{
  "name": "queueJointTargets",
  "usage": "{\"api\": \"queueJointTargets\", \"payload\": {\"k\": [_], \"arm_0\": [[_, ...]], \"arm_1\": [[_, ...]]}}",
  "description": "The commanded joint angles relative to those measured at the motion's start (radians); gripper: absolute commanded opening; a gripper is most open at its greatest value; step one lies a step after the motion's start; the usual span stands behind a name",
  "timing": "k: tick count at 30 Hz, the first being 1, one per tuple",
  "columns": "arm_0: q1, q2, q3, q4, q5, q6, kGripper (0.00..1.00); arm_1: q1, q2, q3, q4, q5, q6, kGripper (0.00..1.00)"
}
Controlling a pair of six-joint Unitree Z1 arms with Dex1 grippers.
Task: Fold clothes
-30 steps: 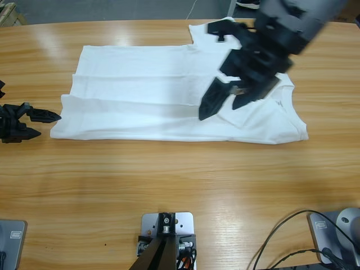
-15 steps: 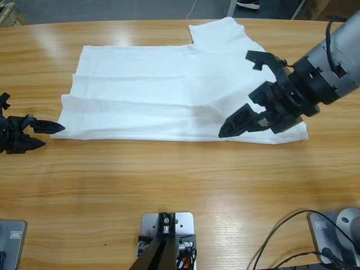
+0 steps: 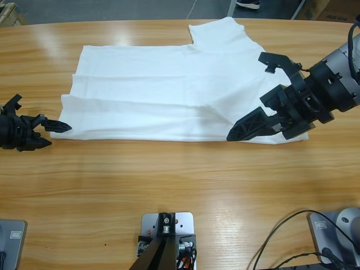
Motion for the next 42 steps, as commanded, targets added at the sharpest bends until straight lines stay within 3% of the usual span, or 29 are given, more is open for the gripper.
{"api": "queueJointTargets", "payload": {"k": [1, 11, 13, 15, 16, 26, 28, 29, 32, 36, 39, 42], "arm_0": [[0.006, 0.112, -0.010, -0.056, 0.016, -0.006, 0.826], [0.006, 0.173, -0.058, -0.064, 0.020, -0.004, 0.797], [0.006, 0.177, -0.056, -0.064, 0.021, -0.004, 0.498], [0.006, 0.179, -0.055, -0.064, 0.022, -0.004, 0.105], [0.006, 0.178, -0.055, -0.064, 0.022, -0.004, 0.000], [0.006, 0.147, -0.050, -0.064, 0.018, -0.001, 0.000], [0.006, 0.120, -0.042, -0.064, 0.016, 0.001, 0.000], [0.006, 0.106, -0.039, -0.064, 0.016, 0.002, 0.000], [0.006, 0.069, -0.030, -0.062, 0.016, 0.002, 0.000], [0.006, 0.051, -0.027, -0.062, 0.007, 0.005, 0.000], [0.006, 0.034, -0.027, -0.057, 0.005, 0.005, 0.000], [0.006, 0.018, -0.027, -0.048, 0.005, 0.005, 0.000]], "arm_1": [[-0.027, -0.021, 0.054, -0.007, 0.015, 0.011, 1.000], [-0.058, -0.039, 0.067, -0.006, 0.023, 0.008, 1.000], [-0.063, -0.037, 0.067, -0.006, 0.023, 0.006, 0.986], [-0.066, -0.035, 0.068, -0.007, 0.023, 0.006, 0.940], [-0.067, -0.035, 0.068, -0.007, 0.022, 0.006, 0.937], [-0.083, -0.039, 0.085, -0.006, 0.006, 0.011, 0.909], [-0.094, -0.038, 0.090, -0.007, 0.002, 0.013, 0.774], [-0.105, -0.038, 0.094, -0.008, 0.001, 0.016, 0.639], [-0.144, -0.040, 0.118, -0.021, -0.005, 0.048, 0.508], [-0.199, -0.086, 0.185, -0.067, -0.074, 0.169, 0.537], [-0.274, -0.161, 0.296, -0.198, -0.087, 0.278, 0.654], [-0.321, -0.187, 0.369, -0.262, -0.106, 0.315, 0.665]]}}
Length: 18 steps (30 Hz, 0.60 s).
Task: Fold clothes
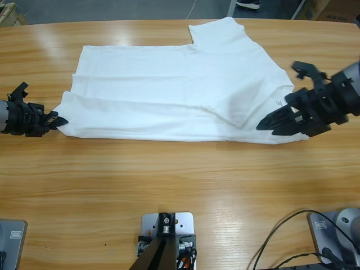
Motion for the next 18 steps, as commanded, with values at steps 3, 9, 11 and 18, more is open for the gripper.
{"api": "queueJointTargets", "payload": {"k": [3, 9, 11, 18], "arm_0": [[0.006, -0.043, 0.032, 0.009, -0.004, 0.006, 0.000], [0.006, -0.041, 0.036, 0.009, -0.005, 0.007, 0.000], [0.006, -0.038, 0.037, 0.009, -0.005, 0.007, 0.000], [0.006, -0.023, 0.033, 0.007, -0.005, 0.010, 0.000]], "arm_1": [[-0.142, -0.127, 0.251, -0.196, -0.072, 0.175, 0.665], [-0.154, -0.156, 0.289, -0.184, -0.171, 0.210, 0.668], [-0.155, -0.174, 0.289, -0.174, -0.208, 0.199, 0.710], [-0.210, -0.183, 0.304, -0.126, -0.277, 0.154, 0.716]]}}
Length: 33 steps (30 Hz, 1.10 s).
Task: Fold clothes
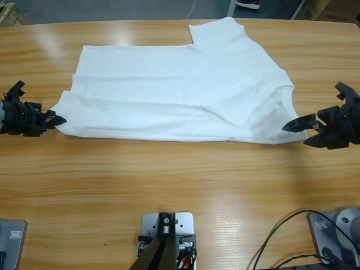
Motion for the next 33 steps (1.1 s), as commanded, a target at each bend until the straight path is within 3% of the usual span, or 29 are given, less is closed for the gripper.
{"api": "queueJointTargets", "payload": {"k": [1, 13, 33], "arm_0": [[0.006, 0.010, 0.026, 0.005, -0.004, 0.010, 0.000], [0.006, 0.057, 0.016, -0.008, -0.004, 0.021, 0.000], [0.006, 0.084, 0.001, -0.008, -0.003, 0.022, 0.000]], "arm_1": [[-0.081, -0.021, 0.052, 0.048, -0.064, -0.040, 0.724], [-0.116, 0.135, 0.035, -0.081, -0.046, -0.100, 0.743], [-0.134, 0.353, -0.010, -0.087, -0.051, -0.157, 0.747]]}}
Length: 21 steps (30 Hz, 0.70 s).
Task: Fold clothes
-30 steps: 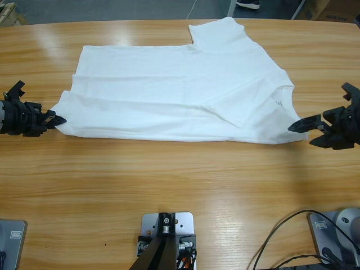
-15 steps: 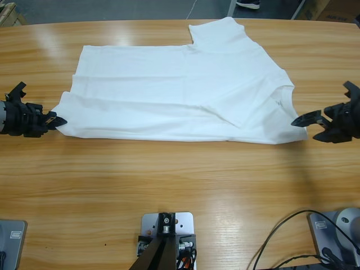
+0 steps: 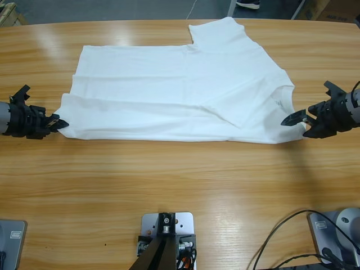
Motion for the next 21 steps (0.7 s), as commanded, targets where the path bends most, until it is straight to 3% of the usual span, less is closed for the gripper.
{"api": "queueJointTargets", "payload": {"k": [1, 5, 6, 7, 8, 9, 21], "arm_0": [[0.006, 0.037, 0.002, -0.008, -0.003, 0.010, 0.000], [0.006, 0.037, 0.002, -0.007, -0.003, 0.010, 0.000], [0.006, 0.037, 0.002, -0.007, -0.004, 0.010, 0.000], [0.006, 0.037, 0.002, -0.007, -0.003, 0.011, 0.000], [0.006, 0.037, 0.002, -0.007, -0.003, 0.011, 0.000], [0.006, 0.037, 0.002, -0.008, -0.003, 0.011, 0.000], [0.006, 0.041, 0.002, -0.008, -0.004, 0.011, 0.000]], "arm_1": [[-0.017, 0.132, -0.005, 0.015, 0.005, 0.007, 0.747], [-0.022, 0.130, -0.006, 0.015, 0.003, 0.009, 0.735], [-0.022, 0.131, -0.006, 0.015, 0.003, 0.009, 0.685], [-0.022, 0.131, -0.005, 0.014, 0.003, 0.009, 0.511], [-0.022, 0.129, -0.005, 0.013, 0.003, 0.009, 0.223], [-0.022, 0.128, -0.004, 0.014, 0.001, 0.009, 0.015], [-0.022, 0.129, 0.009, 0.027, -0.018, 0.018, 0.000]]}}
